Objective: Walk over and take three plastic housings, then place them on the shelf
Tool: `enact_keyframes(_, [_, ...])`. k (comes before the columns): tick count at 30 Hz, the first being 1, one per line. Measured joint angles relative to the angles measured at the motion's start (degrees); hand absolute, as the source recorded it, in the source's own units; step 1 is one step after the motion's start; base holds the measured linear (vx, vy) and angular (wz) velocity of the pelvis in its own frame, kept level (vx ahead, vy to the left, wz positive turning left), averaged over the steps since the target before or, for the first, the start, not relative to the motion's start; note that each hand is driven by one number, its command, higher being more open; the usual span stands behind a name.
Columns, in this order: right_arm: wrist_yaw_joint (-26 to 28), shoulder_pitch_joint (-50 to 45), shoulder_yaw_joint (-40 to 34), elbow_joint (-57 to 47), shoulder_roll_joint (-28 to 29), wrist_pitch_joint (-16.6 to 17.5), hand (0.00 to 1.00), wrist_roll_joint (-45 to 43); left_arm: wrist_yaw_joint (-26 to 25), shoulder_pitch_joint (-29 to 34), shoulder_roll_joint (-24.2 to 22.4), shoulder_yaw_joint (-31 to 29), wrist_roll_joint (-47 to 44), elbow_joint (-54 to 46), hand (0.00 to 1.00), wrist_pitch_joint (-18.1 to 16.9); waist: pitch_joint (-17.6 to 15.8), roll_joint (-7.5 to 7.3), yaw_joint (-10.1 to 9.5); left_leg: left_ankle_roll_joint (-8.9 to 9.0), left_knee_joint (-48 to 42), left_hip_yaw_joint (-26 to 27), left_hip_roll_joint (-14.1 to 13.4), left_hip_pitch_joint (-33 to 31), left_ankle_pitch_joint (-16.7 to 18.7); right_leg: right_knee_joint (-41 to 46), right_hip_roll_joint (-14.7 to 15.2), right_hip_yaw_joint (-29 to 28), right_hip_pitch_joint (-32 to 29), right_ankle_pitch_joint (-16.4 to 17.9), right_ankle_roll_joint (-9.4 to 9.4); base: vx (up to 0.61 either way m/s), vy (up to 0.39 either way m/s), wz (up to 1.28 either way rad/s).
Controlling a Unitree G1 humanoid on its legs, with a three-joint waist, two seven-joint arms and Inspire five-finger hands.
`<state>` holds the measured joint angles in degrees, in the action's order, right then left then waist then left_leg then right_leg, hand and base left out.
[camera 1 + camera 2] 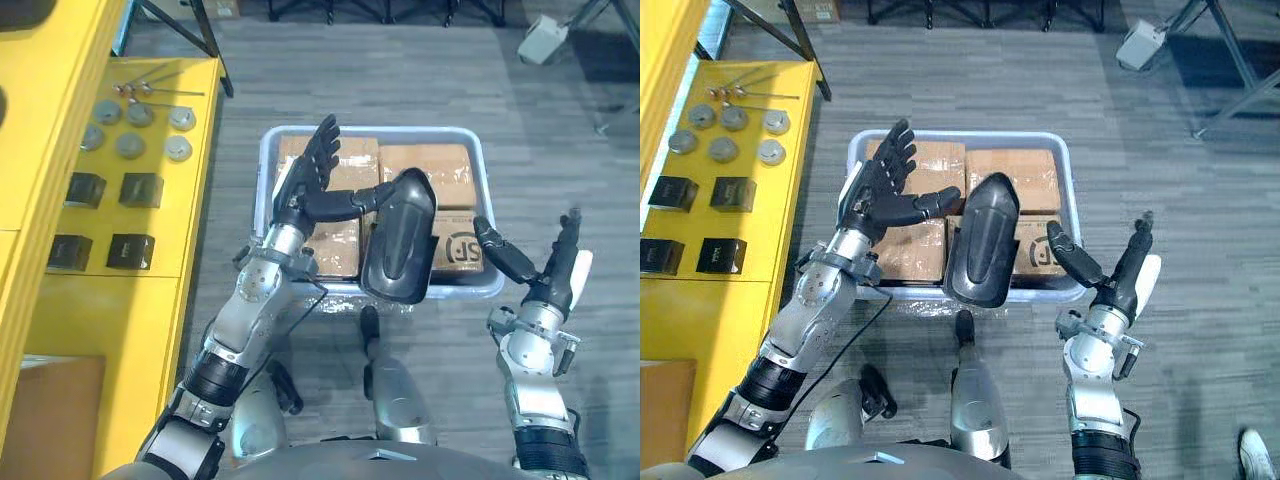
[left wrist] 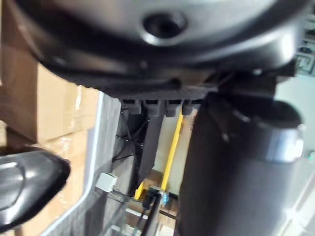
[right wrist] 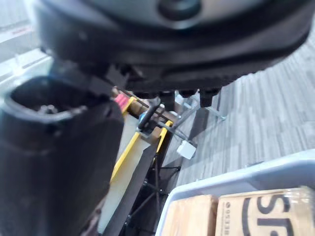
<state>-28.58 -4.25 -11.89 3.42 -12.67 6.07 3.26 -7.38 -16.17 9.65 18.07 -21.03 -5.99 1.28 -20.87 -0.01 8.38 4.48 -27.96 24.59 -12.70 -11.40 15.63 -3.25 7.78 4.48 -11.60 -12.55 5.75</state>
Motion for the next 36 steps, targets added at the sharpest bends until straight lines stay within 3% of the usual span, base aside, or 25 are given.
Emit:
enact_keyframes(5, [2.1,0.4,-0.8,0.4,0.0,-0.2,1.0,-1.7,0.4,0.7,0.0,-1.1,1.7,0.1,1.0,-0.4,-1.7,1.69,-0.15,-0.07,0.3,0.0,0.1,0.0,-0.1,0.1,0.0,0.1,-0.1,-0.2,0.15,-0.01,-0.043,0.03])
enact_keyframes(7, [2.0,5.1,-0.8,6.9,-1.2,-1.8,1.0,-2.0,0.5,0.6,1.2,-0.9,3.6,2.8,1.0,-1.5,-3.8,1.45,-0.73,-0.3,0.5,-1.0,0.9,-0.3,-0.2,0.7,0.7,0.8,0.0,-0.1,0.11,-0.12,-0.051,0.18])
enact_keyframes(12, [1.8,9.8,-0.9,14.2,-2.0,-2.2,1.0,-2.3,0.6,0.1,1.6,-0.7,3.6,4.4,1.0,-1.6,-4.9,1.61,-1.21,-1.02,-0.3,-1.9,1.7,-3.3,-0.6,2.4,1.7,1.3,-2.8,0.0,0.06,-0.07,-0.01,0.11])
enact_keyframes(14, [2.6,14.4,-0.9,20.9,-4.4,-5.6,1.0,-4.3,0.5,-2.0,0.6,-0.3,3.6,8.0,1.0,-1.6,-5.2,1.78,-1.85,-1.52,-1.5,-2.7,2.1,-5.5,-0.9,3.5,2.1,1.7,-4.7,-0.1,0.08,-0.09,-0.014,0.21])
enact_keyframes(22, [3.3,17.8,-0.4,24.1,-6.2,-7.4,1.0,-3.6,0.4,-1.9,0.2,0.6,3.6,10.3,1.0,-1.6,-6.1,1.89,-2.69,-1.91,-3.3,-5.2,2.5,-8.1,-0.8,6.4,3.1,3.3,-6.1,1.1,0.39,-0.1,-0.01,0.13])
enact_keyframes(23, [3.2,18.2,-0.1,24.2,-6.5,-7.8,0.0,-3.6,0.4,-1.9,0.2,0.7,3.6,10.3,1.0,-1.5,-6.1,1.89,-2.68,-1.92,-3.4,-5.3,2.6,-8.4,-0.8,6.4,3.2,3.3,-6.4,1.1,0.4,-0.09,0.002,0.05])
enact_keyframes(36, [3.1,24.2,2.8,31.6,-15.8,-14.9,0.0,6.0,0.5,-2.5,-0.8,4.0,3.6,10.3,1.0,-1.3,-6.2,2.0,-2.71,-2.2,-3.9,-6.3,2.1,-9.2,-1.3,6.4,2.7,4.4,-6.3,0.9,0.53,-0.03,-0.004,0.03])
